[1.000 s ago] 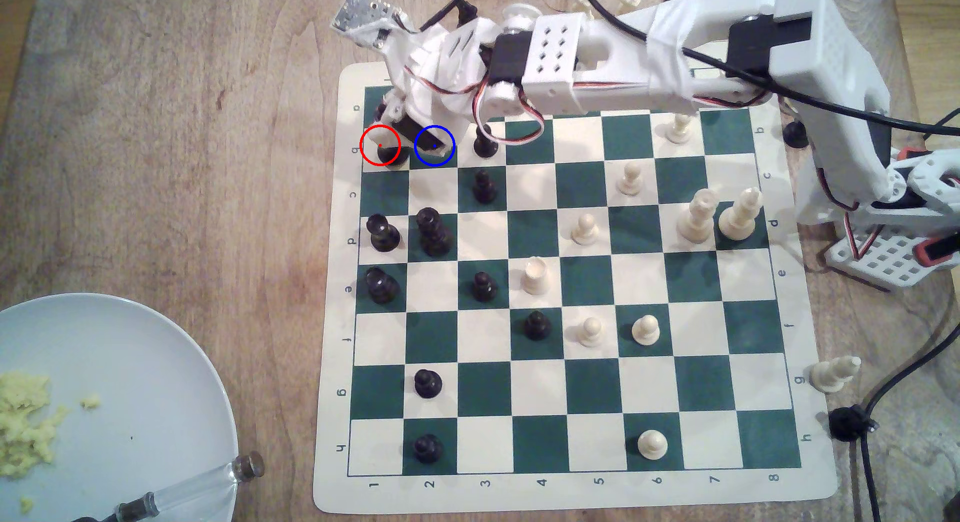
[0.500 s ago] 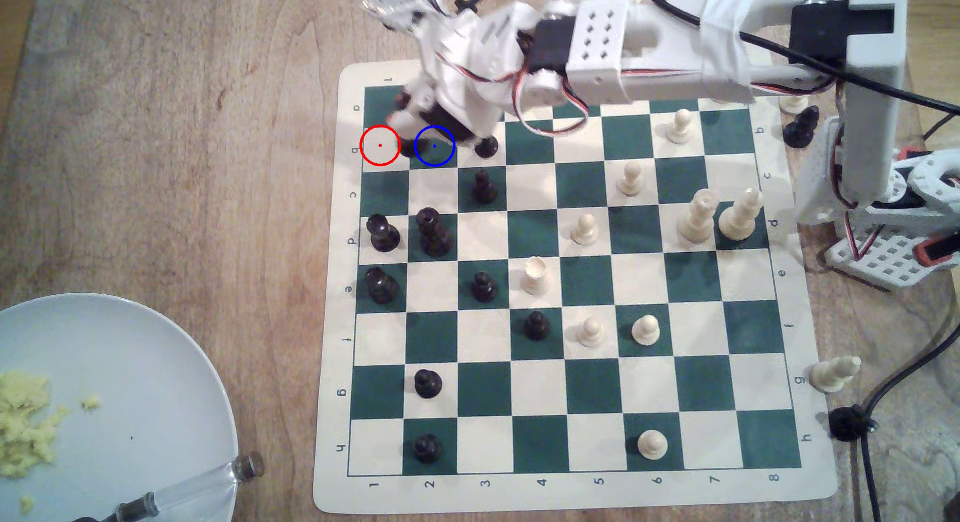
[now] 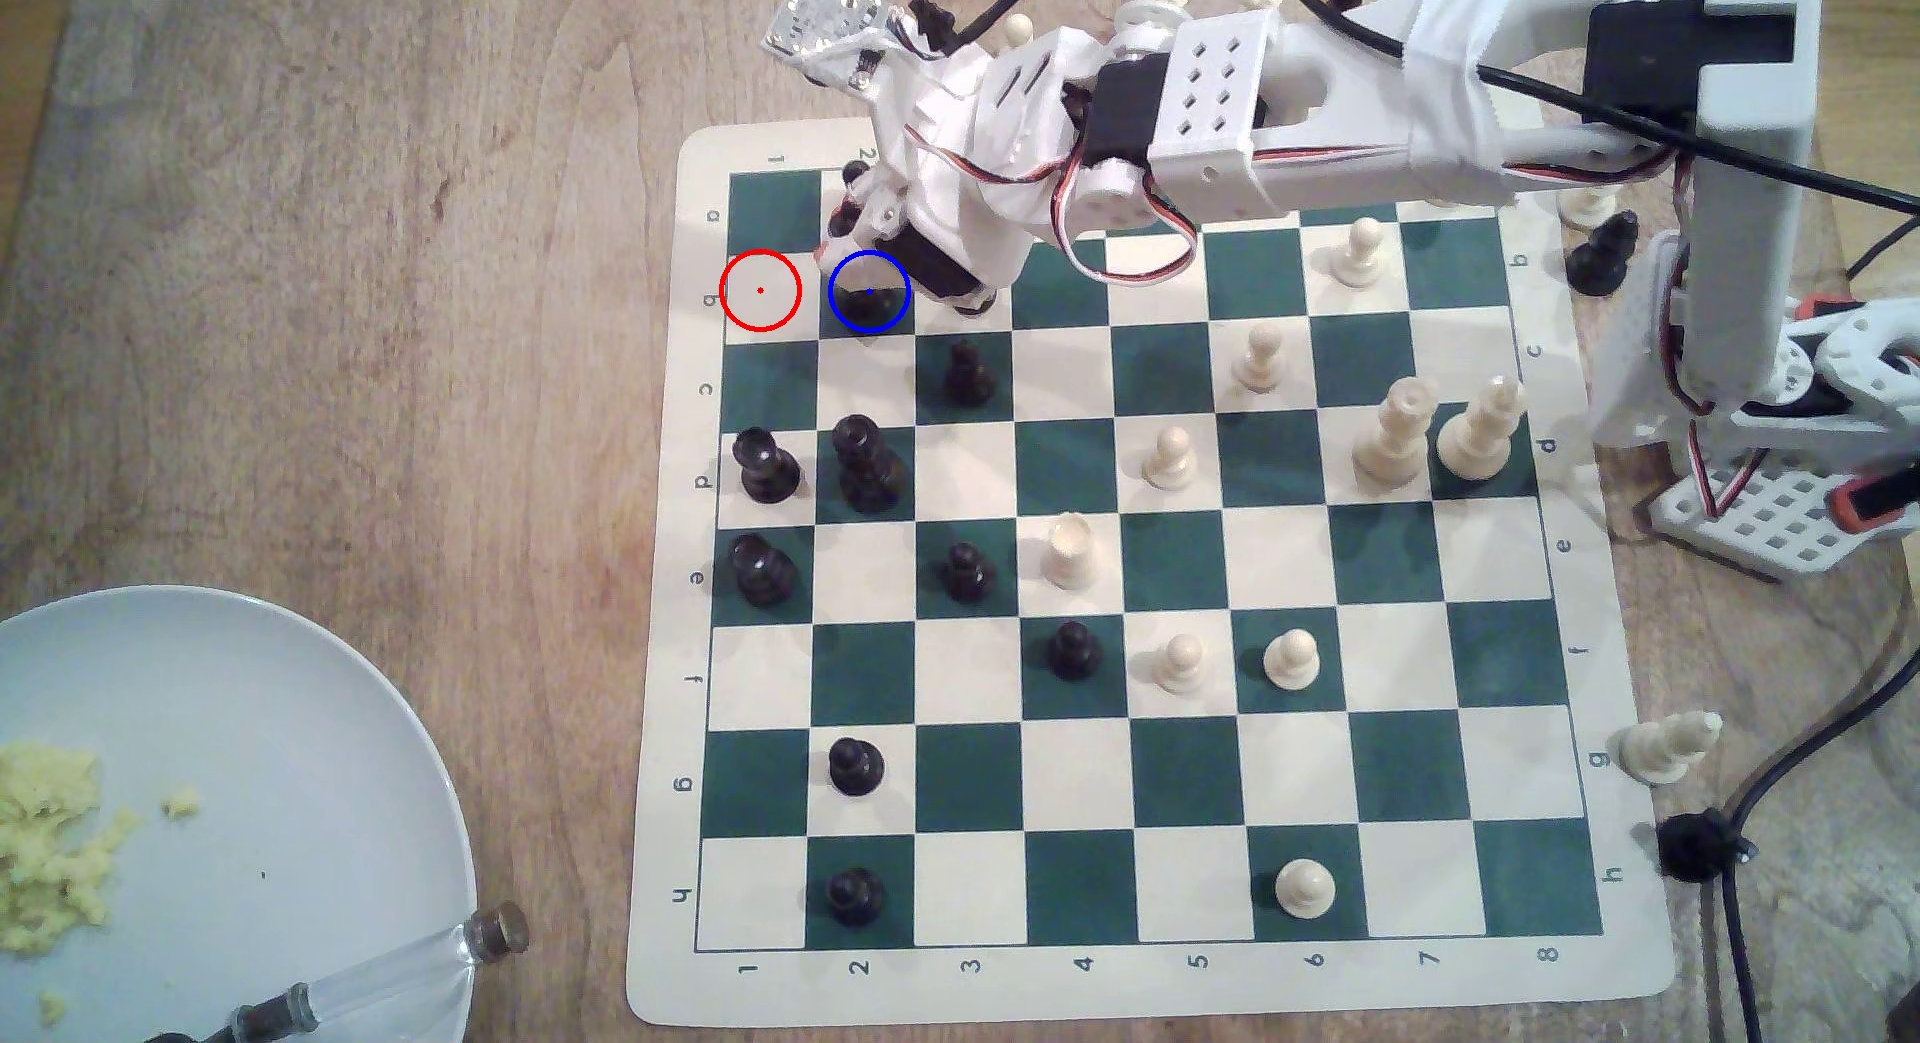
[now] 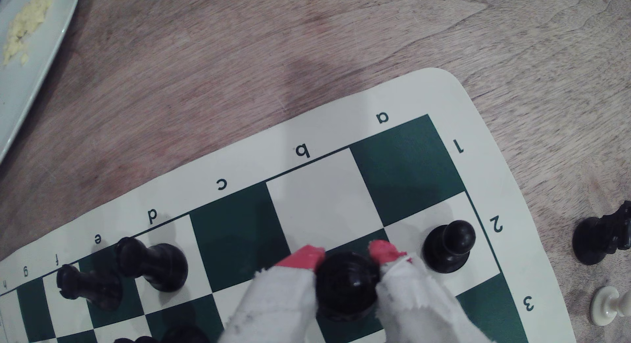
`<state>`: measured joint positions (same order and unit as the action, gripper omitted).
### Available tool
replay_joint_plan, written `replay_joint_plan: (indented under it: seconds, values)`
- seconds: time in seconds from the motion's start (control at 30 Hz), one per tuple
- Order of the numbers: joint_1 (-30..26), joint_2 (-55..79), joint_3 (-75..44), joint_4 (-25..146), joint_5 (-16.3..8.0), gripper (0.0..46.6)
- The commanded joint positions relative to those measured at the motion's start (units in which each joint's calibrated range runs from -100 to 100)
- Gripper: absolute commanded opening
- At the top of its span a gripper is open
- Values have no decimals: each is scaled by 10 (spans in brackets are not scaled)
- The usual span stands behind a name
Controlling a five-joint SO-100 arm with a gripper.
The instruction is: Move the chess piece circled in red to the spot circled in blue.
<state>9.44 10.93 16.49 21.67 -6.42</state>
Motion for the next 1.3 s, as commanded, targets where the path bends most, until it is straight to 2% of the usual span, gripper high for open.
replay_joint_plan:
  seconds: [0.0, 1.2, 1.27]
  values:
    - [9, -53, -15, -14, 3, 3]
    - [5, 19, -34, -14, 11, 3]
    - [5, 18, -34, -14, 13, 14]
